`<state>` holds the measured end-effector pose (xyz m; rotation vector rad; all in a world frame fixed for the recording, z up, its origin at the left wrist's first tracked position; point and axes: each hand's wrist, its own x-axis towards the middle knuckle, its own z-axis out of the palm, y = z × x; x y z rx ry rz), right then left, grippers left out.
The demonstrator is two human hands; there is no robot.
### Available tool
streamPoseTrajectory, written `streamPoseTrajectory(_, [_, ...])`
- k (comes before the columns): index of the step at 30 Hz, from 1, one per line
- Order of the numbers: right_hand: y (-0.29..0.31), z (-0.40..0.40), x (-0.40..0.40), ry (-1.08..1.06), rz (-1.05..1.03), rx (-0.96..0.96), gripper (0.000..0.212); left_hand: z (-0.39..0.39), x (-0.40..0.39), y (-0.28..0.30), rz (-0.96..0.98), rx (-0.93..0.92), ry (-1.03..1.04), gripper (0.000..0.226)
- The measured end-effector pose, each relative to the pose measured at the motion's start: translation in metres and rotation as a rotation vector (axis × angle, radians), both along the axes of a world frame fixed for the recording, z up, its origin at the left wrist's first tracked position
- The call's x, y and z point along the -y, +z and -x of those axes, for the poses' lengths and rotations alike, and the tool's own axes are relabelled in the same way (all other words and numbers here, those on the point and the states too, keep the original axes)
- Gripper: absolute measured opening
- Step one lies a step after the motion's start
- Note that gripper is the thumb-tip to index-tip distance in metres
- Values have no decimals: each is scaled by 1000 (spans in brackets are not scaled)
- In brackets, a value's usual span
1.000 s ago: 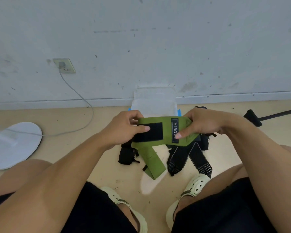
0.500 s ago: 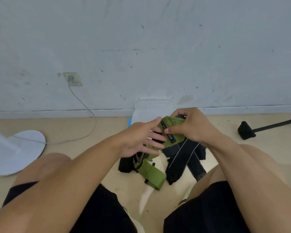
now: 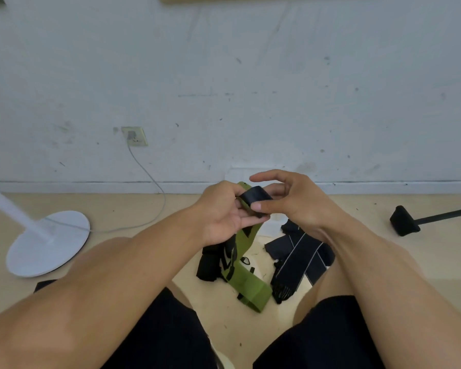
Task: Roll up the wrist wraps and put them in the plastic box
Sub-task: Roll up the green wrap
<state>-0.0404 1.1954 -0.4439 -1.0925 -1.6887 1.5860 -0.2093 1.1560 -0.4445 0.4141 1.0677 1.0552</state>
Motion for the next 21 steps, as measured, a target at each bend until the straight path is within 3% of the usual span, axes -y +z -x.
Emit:
streamPoseTrajectory(3, [0,1,1,-61,42,-92,27,-1,-2,6,-1,-31,1,44])
streamPoseTrajectory(11, [-5,13,0,-241,-69,-124,20,4,1,11,-25,-22,46,39])
streamPoseTrajectory(21, [-18,27,-19,-174,-254,109,10,13,-3,-19,-28,107,110,36])
